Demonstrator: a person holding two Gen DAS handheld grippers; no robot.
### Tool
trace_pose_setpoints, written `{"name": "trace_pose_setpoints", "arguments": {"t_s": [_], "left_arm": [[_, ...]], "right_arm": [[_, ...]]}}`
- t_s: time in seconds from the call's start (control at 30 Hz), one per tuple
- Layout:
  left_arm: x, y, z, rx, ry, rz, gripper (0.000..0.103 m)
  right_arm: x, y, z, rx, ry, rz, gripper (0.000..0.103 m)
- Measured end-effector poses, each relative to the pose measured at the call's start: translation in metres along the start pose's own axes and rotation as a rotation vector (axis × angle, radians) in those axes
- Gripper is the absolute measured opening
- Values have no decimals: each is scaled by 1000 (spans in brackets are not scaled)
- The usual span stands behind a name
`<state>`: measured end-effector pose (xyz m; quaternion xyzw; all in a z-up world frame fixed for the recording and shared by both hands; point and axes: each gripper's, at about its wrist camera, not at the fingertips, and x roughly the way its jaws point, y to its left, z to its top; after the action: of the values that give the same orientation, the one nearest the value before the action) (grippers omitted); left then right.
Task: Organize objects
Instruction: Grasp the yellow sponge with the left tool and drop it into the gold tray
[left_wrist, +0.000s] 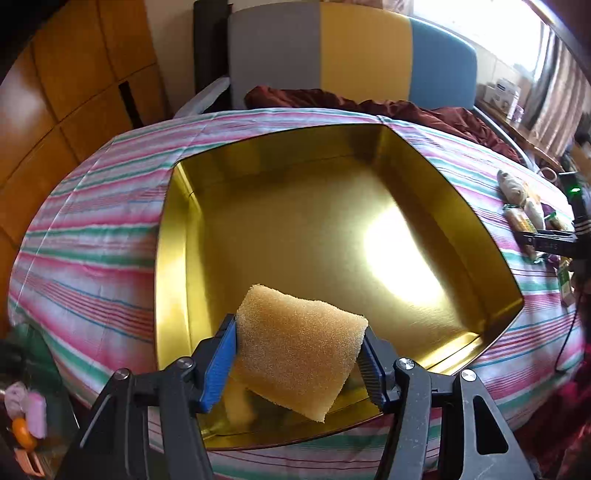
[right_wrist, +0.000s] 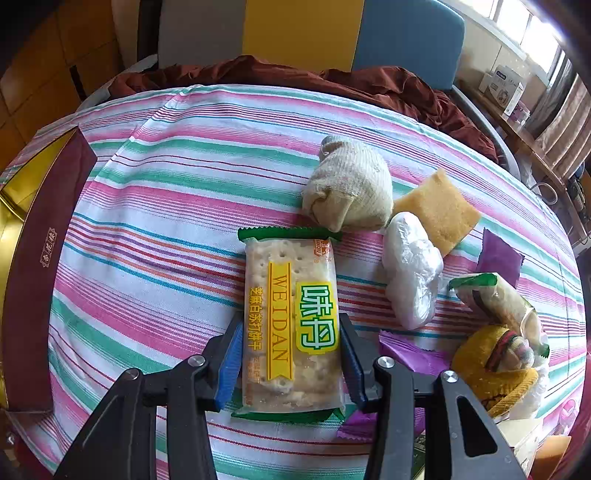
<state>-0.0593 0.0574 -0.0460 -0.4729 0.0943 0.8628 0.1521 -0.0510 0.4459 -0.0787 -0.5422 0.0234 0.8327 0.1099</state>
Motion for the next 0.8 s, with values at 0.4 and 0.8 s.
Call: {"name": "trace_pose_setpoints", "arguments": {"t_s": [0.4,0.8], "left_arm": [[0,16,-16,-49,-71,137,69],[-29,12,-29,-51,-170,174,83]], "right_arm": [[-4,6,-4,-11,-14,-13,47],[-9,14,-7,-37,-44,-52,47]]}}
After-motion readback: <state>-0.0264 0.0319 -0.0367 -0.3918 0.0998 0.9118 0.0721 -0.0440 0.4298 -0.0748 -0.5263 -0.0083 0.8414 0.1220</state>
